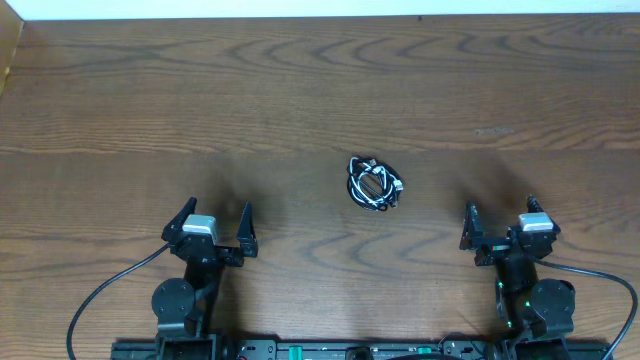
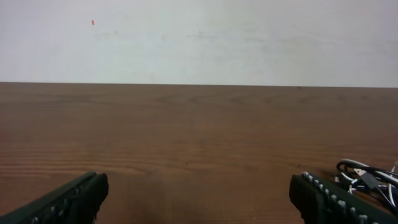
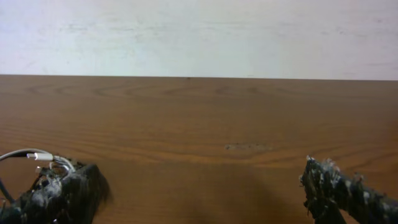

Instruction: Untangle cables

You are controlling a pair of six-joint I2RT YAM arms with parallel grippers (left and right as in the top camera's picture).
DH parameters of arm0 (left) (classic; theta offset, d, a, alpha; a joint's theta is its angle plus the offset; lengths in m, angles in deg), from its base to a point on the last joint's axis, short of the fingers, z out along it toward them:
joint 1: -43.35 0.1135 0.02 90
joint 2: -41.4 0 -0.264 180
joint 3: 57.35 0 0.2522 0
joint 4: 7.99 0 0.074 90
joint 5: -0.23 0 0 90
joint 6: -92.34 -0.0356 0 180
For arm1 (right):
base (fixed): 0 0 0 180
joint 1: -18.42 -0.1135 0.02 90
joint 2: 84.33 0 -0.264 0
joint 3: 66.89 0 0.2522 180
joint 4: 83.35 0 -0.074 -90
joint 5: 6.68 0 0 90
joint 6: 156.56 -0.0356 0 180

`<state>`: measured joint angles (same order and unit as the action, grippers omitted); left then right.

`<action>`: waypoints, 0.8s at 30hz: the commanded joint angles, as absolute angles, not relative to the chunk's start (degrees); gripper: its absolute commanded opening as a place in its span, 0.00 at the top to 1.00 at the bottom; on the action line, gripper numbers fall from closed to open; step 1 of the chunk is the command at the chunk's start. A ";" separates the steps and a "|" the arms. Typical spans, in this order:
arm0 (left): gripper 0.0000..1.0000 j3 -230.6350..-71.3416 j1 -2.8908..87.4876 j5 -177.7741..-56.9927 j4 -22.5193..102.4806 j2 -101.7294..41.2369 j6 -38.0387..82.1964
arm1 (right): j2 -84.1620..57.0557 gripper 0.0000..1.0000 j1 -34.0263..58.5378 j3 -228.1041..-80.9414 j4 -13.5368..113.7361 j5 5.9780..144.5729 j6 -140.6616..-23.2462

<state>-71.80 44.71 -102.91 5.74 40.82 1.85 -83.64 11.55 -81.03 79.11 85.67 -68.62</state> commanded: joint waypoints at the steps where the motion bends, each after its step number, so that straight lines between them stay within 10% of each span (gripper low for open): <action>1: 0.02 -71.34 44.93 -103.48 8.43 41.15 0.87 | -83.94 0.01 12.00 -80.96 79.16 87.22 -67.77; 24: 0.02 -74.47 44.93 -113.12 14.31 38.46 13.81 | -83.94 0.01 12.00 -82.12 76.60 84.93 -78.50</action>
<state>-74.14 44.71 -110.74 10.77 39.66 11.84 -83.64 11.55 -81.07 78.37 85.54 -76.82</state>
